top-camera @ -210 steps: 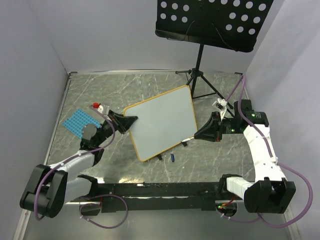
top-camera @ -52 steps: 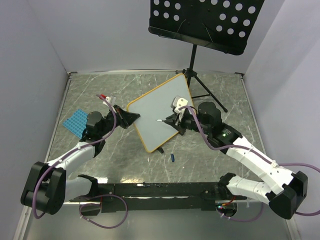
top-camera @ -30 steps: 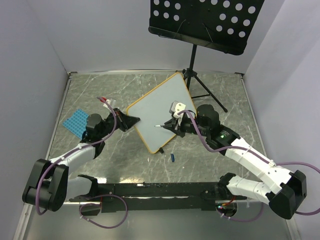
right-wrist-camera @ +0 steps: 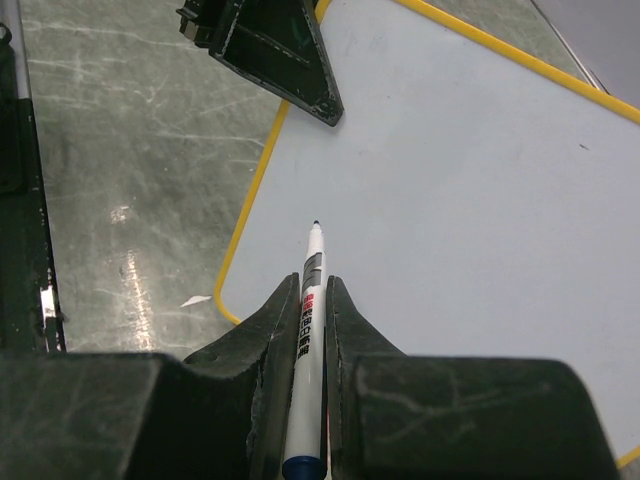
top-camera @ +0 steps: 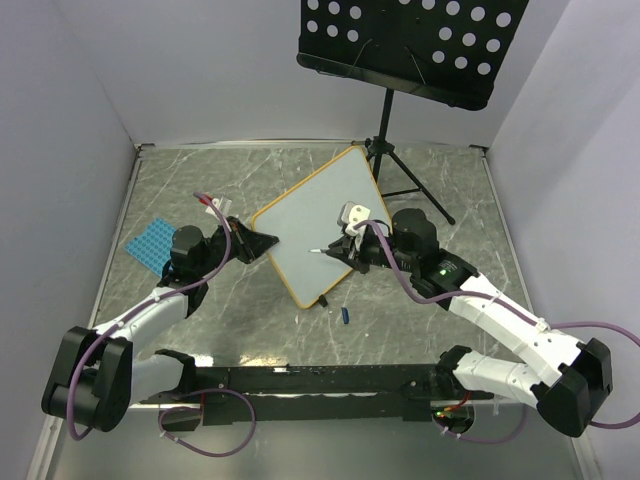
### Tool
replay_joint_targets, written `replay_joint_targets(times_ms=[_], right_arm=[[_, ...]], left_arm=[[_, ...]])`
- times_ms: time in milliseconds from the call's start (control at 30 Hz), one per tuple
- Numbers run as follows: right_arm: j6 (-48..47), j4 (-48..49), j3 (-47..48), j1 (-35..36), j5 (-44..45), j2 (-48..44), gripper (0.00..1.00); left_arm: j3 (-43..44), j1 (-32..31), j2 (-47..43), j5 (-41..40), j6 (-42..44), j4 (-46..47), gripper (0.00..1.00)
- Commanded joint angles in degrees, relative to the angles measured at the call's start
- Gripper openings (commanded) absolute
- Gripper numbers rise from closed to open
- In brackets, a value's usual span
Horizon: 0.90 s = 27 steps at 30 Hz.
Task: Write a sentence on the whiteboard
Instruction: Adjust the whiteboard on the whiteboard stand, then write a sentence on the whiteboard.
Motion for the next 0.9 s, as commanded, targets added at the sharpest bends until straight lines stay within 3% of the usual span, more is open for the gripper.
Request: replay_joint_targets(times_ms=[0,867], right_arm=[[-0.2,2.9,-0.1,0.1,-1.1,0.3,0.0],[1.1,0.8,1.6,0.2,-3.9,2.6,0.0]], left_arm=[[-1.5,-0.8,-0.3,5.2,3.6,-5.0,0.01],[-0.1,-0.8,0.5,6.5,3.4,-5.7,0.01]])
